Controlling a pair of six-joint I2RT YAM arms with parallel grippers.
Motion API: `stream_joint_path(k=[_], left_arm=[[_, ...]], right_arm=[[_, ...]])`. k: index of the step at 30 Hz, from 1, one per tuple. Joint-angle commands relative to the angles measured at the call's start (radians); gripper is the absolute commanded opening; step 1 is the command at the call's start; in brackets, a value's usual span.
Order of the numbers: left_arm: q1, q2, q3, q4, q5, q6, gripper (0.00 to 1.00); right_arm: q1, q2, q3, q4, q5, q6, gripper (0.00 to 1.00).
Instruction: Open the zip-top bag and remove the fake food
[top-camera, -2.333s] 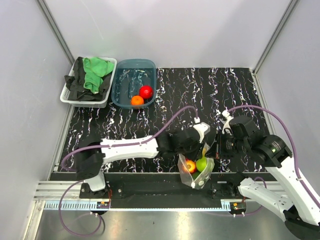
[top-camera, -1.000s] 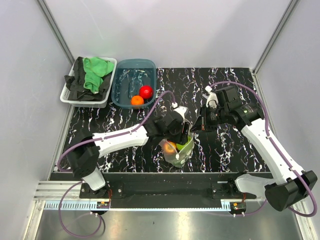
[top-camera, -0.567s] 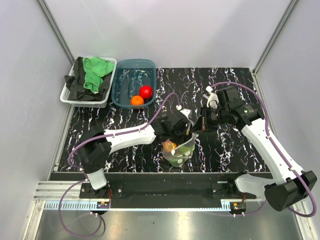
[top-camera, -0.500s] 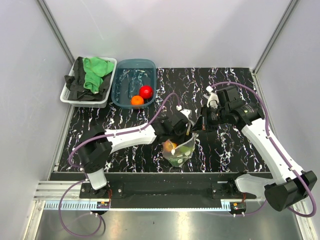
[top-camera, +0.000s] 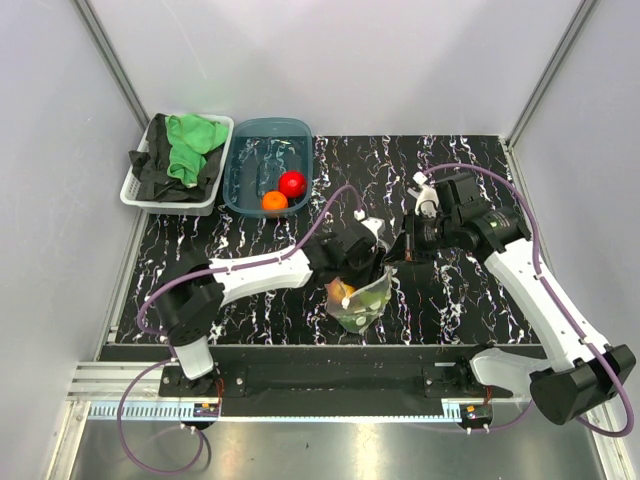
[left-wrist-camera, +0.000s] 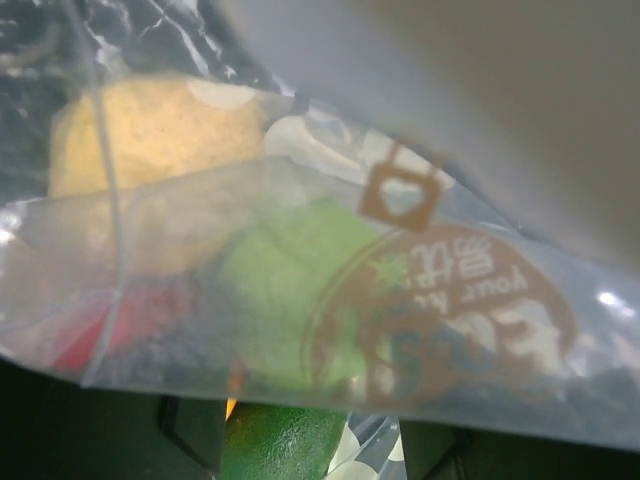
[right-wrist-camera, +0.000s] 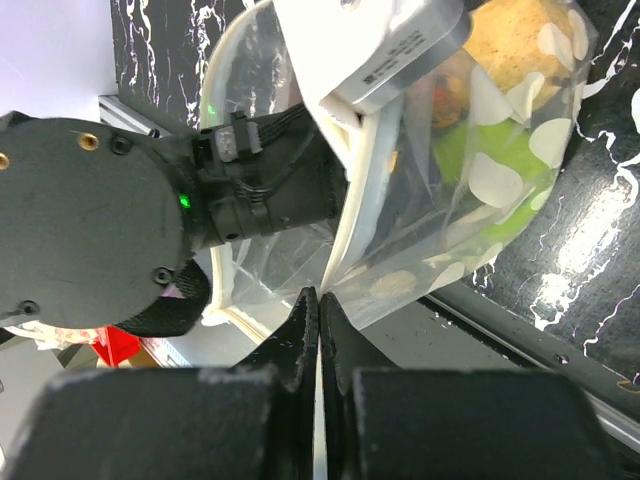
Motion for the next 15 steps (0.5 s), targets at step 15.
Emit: stream_joint_path(k=[15], left_arm=[[-0.009,-0.391,-0.034,-0.044,0.012,0.128,0.00]], right_arm=[[-0.007,-0.086,-0.046,-0.028,0.156,-0.010,0.00]])
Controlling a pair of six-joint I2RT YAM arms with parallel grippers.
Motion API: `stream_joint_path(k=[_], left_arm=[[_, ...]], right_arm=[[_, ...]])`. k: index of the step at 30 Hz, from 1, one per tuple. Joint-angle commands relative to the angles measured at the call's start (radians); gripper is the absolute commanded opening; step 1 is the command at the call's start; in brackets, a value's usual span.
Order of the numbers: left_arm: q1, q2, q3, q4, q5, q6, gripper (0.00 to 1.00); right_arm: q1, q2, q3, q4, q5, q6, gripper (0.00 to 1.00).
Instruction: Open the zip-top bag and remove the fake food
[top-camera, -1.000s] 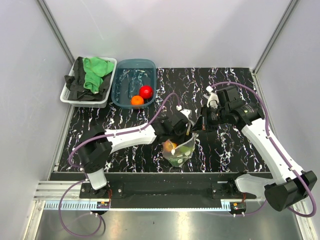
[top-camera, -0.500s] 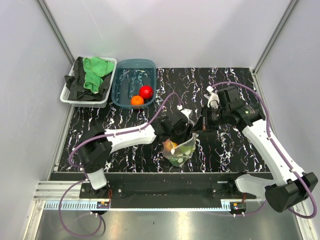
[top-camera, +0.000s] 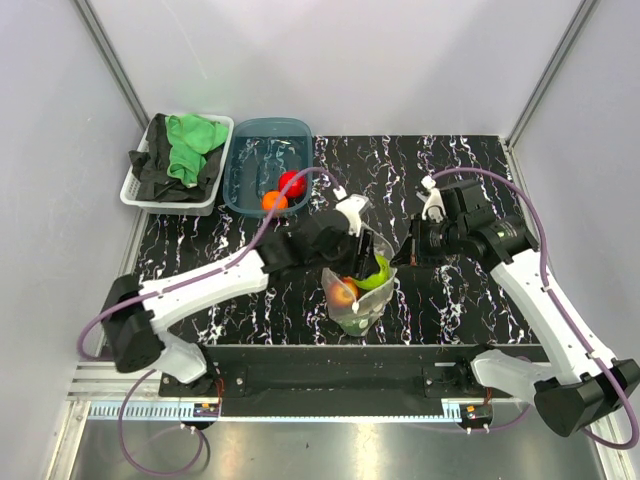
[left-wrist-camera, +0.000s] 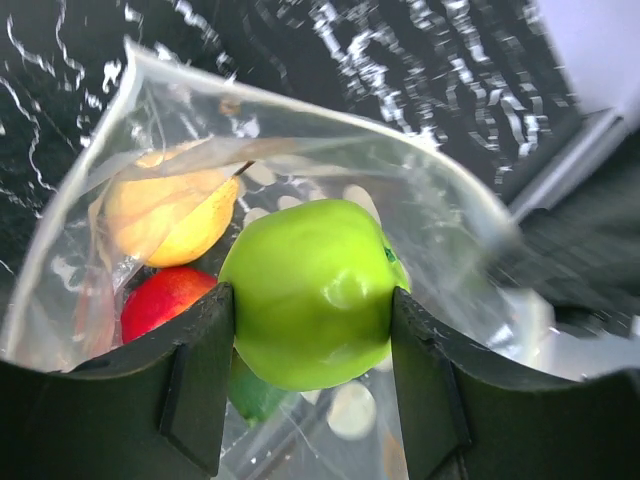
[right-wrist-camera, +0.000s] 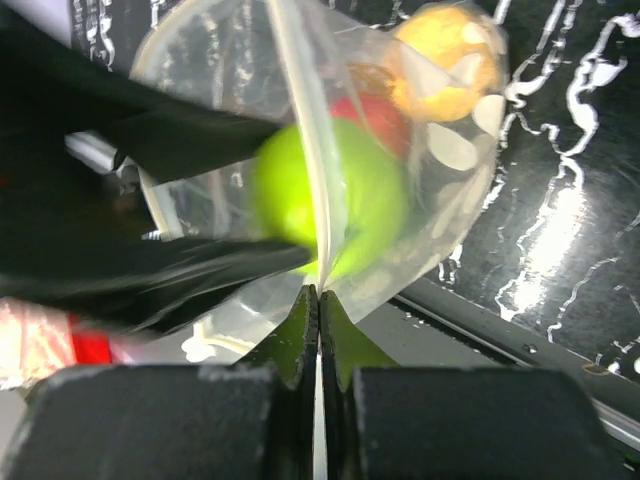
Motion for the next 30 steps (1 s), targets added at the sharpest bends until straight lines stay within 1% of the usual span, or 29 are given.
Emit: stream_joint_path(k=[1,2,5,9,12,15,18,20,21,23,24,25,26,27,28,30], left_arm=[[-0.010,-0.139,-0.054,0.058,0.037,0.095,0.00],[-0.008,-0.198,-0.078,0.074,0.039,0.103,0.00],[0.007,-0.306,-0.140,0.144,0.077,0.135,0.00],[0.032,-0.358,-0.120,0.163,0.143,0.167,0.00],[0.056,-0.375,-0.092,0.178,0.131,0.163,0.00],[0.111,-0.377,-0.088,0.235,0.129,0.134,0.00],[0.182,-0.352,-0.053,0.261,0.098,0.106,0.00],[0.251,-0.322,-0.043,0.311,0.094,0.091,0.00],[0.275,-0.308,-0.034,0.328,0.068,0.056,0.00],[0.364,-0.250,-0.019,0.356,0.040,-0.002,0.00],[0.398,-0.228,-0.006,0.362,0.039,-0.079,0.00],[0.465,-0.173,0.001,0.373,0.043,-0.116,0.00],[0.495,-0.147,0.007,0.376,0.066,-0.150,0.00],[0.521,-0.121,0.021,0.431,0.081,-0.190,0.00],[0.560,-0.089,0.029,0.454,0.088,-0.193,0.00],[0.605,-0.006,0.064,0.498,0.068,-0.191,0.00]], right_arm=[[-0.006,-0.020,-0.017,-0.020,0.071,-0.010,0.00],[-0.006,-0.031,-0.029,-0.022,0.076,-0.010,0.00],[-0.006,-0.049,-0.056,-0.020,0.082,-0.007,0.00],[-0.006,-0.085,-0.096,-0.020,0.087,-0.006,0.00],[-0.006,-0.117,-0.127,-0.020,0.090,-0.003,0.00],[-0.006,-0.128,-0.123,-0.026,0.084,-0.006,0.00],[-0.006,-0.125,-0.098,-0.038,0.085,-0.018,0.00],[-0.006,-0.122,-0.080,-0.046,0.091,-0.027,0.00],[-0.006,-0.123,-0.074,-0.051,0.093,-0.030,0.00],[-0.006,-0.119,-0.055,-0.064,0.101,-0.041,0.00],[-0.006,-0.117,-0.049,-0.068,0.104,-0.044,0.00],[-0.006,-0.114,-0.037,-0.077,0.105,-0.049,0.00],[-0.004,-0.114,-0.029,-0.083,0.111,-0.052,0.00],[-0.006,-0.112,-0.024,-0.091,0.114,-0.055,0.00],[-0.006,-0.112,-0.012,-0.095,0.121,-0.058,0.00],[-0.006,-0.112,-0.003,-0.107,0.131,-0.065,0.00]])
